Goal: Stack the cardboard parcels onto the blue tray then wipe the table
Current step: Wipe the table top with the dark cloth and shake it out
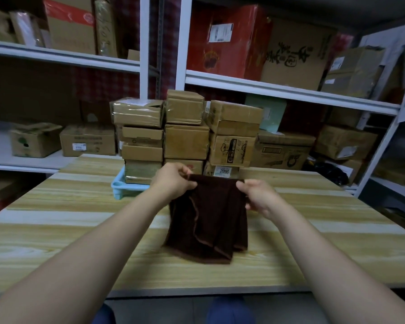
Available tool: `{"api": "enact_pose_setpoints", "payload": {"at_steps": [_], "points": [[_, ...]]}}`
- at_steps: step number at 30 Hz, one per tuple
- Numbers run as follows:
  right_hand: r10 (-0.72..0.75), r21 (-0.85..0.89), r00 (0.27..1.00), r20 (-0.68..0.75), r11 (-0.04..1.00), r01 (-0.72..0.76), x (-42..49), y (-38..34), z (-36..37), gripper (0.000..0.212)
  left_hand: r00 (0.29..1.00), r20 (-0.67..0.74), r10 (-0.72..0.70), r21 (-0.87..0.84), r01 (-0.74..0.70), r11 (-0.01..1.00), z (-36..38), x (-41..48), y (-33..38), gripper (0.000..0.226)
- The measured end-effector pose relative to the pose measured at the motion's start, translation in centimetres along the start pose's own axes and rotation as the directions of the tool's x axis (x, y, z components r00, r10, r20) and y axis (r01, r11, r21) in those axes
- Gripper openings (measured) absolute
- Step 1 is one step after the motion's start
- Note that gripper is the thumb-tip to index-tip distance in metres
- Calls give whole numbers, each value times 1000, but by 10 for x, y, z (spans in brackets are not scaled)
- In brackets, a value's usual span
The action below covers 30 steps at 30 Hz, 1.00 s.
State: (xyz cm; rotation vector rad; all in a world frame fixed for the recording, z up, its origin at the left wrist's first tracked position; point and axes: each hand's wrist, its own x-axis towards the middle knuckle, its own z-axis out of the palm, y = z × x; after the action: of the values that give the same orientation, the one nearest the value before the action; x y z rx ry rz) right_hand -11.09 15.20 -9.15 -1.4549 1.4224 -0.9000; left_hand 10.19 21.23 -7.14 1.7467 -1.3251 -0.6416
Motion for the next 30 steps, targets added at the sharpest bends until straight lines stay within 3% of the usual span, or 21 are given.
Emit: {"api": "enact_pose_setpoints", "payload": {"at_steps": [2, 6, 7, 9, 11, 14, 15, 18, 20, 23, 26, 28, 30], "points": [[15, 54, 1000, 15, 998, -16, 7, 20, 7, 9, 998, 30, -54, 85, 51, 995, 11, 5, -19, 13], [-31, 241, 1000, 5, 970, 29, 3, 28, 7, 17, 996, -81, 21, 132, -11, 991, 15, 4, -29, 17], [-20, 197, 1000, 18, 980, 16, 2, 30, 5, 22, 1000, -11, 15, 196, -13, 980, 14, 5, -31, 16], [46, -18, 999, 24, 999, -45, 2, 35, 1, 43, 962, 266, -57, 369, -47, 928, 10, 0, -30, 15], [51, -229, 999, -12, 972, -52, 3, 47, -1, 45, 900, 400, -175, 448, -25, 894, 11, -7, -32, 32], [29, -302, 999, -40, 952, -40, 10, 65, 2, 26, 970, 224, -92, 392, -3, 920, 14, -5, -40, 25], [71, -383, 997, -10, 921, -69, 7, 66, 4, 35, 982, 177, -60, 371, -10, 929, 17, -6, -44, 21], [186, -570, 982, 33, 811, -134, 2, 62, 10, 64, 959, 275, -71, 467, -69, 882, 27, -11, -54, 25], [199, -546, 979, 47, 826, -141, 2, 57, 12, 66, 935, 341, -100, 532, -105, 840, 33, -15, -60, 29], [177, -520, 984, 36, 844, -133, 9, 49, 15, 57, 952, 289, -102, 398, -23, 917, 31, -11, -61, 24], [48, -598, 999, 0, 800, -38, 11, 32, 24, 40, 989, 121, -87, 242, 55, 969, 22, -8, -55, 19], [-3, -441, 997, 83, 897, 40, 5, 18, 35, 40, 992, 61, -115, 181, 102, 978, 17, -6, -56, 30], [48, -21, 951, 305, 999, -43, -3, 2, 45, 44, 986, 37, -166, 115, 160, 980, 14, -3, -59, 47]]}}
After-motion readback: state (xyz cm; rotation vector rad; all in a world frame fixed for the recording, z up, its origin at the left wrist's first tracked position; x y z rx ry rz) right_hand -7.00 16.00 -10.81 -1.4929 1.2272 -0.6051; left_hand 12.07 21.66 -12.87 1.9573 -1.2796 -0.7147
